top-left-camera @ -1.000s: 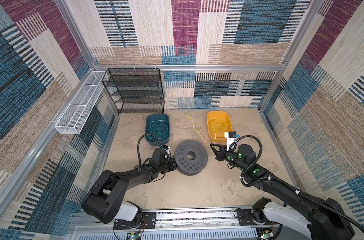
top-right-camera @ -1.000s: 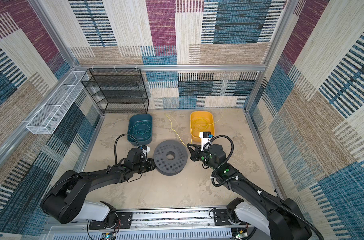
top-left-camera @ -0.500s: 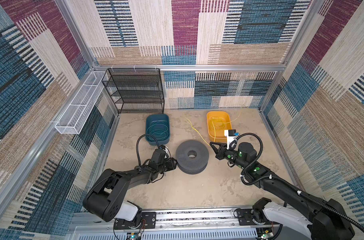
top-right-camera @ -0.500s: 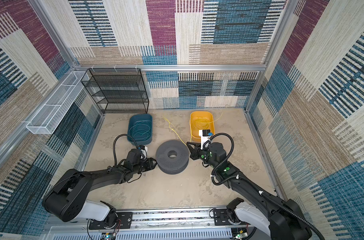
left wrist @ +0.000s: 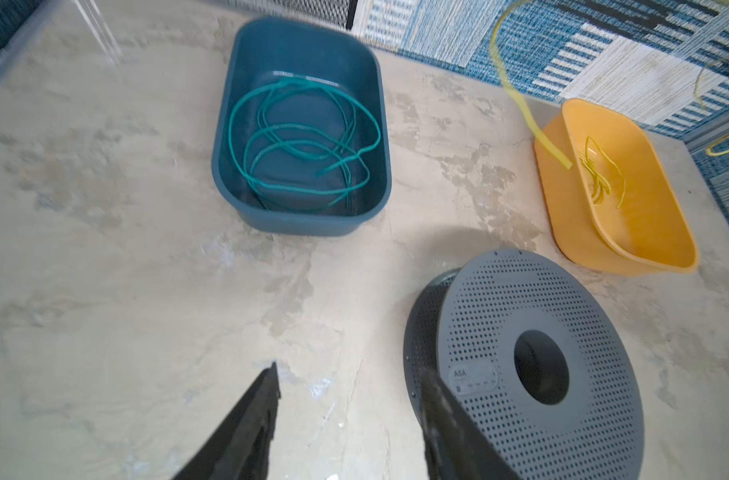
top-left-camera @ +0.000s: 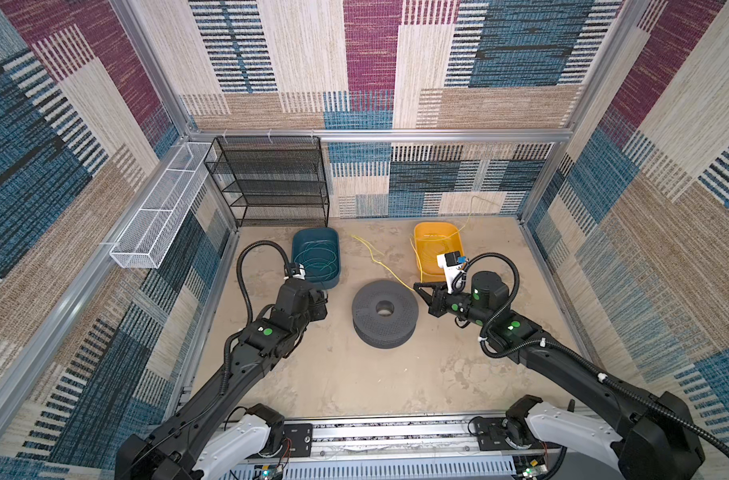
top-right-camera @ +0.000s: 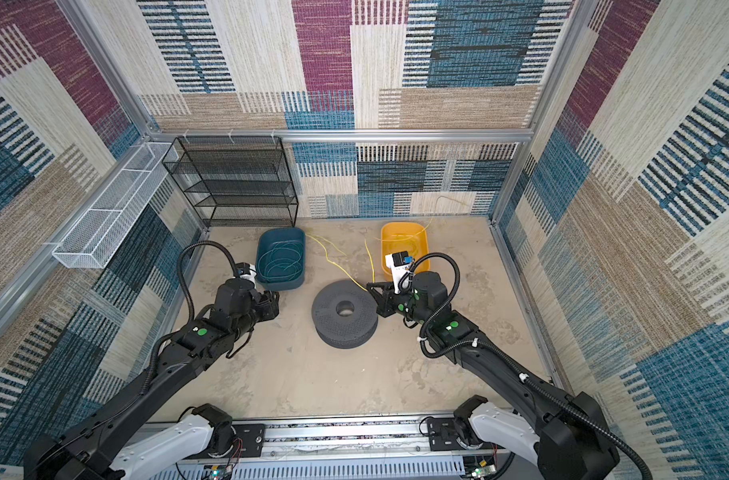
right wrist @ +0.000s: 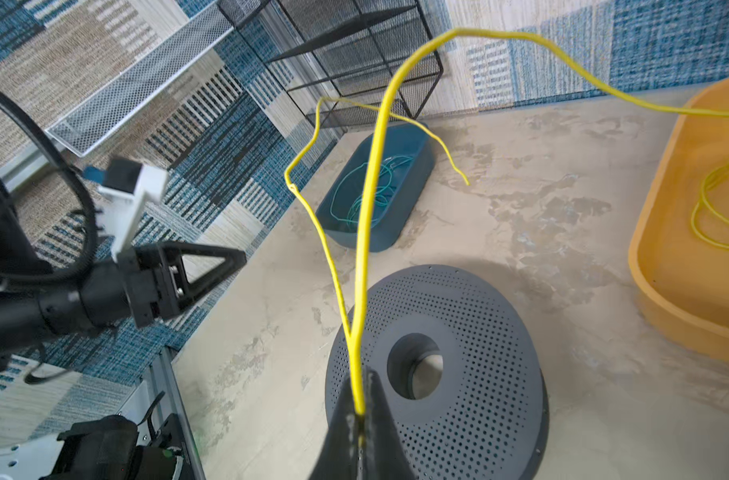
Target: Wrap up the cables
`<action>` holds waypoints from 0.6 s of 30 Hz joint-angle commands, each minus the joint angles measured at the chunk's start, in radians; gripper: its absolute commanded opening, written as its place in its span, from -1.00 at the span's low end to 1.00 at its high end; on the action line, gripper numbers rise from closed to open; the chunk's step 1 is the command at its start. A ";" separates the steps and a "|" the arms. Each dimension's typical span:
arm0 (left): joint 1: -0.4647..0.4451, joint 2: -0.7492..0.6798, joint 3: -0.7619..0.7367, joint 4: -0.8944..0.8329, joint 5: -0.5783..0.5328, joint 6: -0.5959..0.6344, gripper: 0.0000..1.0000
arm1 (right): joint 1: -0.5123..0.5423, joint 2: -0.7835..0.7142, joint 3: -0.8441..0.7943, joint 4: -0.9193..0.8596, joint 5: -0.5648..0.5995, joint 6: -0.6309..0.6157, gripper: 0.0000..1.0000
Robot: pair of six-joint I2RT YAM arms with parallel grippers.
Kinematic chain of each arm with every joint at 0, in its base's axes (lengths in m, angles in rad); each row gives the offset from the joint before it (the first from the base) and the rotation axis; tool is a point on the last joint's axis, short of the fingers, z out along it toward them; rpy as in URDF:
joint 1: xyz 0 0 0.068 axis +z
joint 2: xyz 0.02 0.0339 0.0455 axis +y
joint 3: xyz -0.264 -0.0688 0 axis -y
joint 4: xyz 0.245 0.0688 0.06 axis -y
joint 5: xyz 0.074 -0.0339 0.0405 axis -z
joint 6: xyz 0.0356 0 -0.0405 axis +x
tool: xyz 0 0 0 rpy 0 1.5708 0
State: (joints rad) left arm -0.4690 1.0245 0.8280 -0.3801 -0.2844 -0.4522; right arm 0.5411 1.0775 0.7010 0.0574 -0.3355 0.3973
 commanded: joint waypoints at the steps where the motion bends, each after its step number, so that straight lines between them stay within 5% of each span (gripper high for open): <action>1: -0.070 0.077 0.119 -0.063 -0.123 0.224 0.07 | 0.001 0.008 0.035 -0.065 -0.026 -0.036 -1.00; 5: -0.255 0.158 0.203 0.025 -0.299 0.542 0.11 | 0.000 0.013 0.090 -0.146 -0.011 -0.061 -1.00; 10: -0.378 0.163 0.135 0.283 -0.308 0.939 0.21 | 0.000 0.015 0.131 -0.192 -0.054 -0.068 -1.00; 18: -0.379 0.199 0.073 0.509 -0.241 1.120 0.26 | 0.002 -0.017 0.126 -0.195 -0.111 -0.069 -1.00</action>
State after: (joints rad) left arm -0.8474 1.2137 0.9180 -0.0154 -0.5415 0.5385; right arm 0.5411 1.0729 0.8207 -0.1417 -0.4149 0.3424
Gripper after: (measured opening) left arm 0.632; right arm 0.055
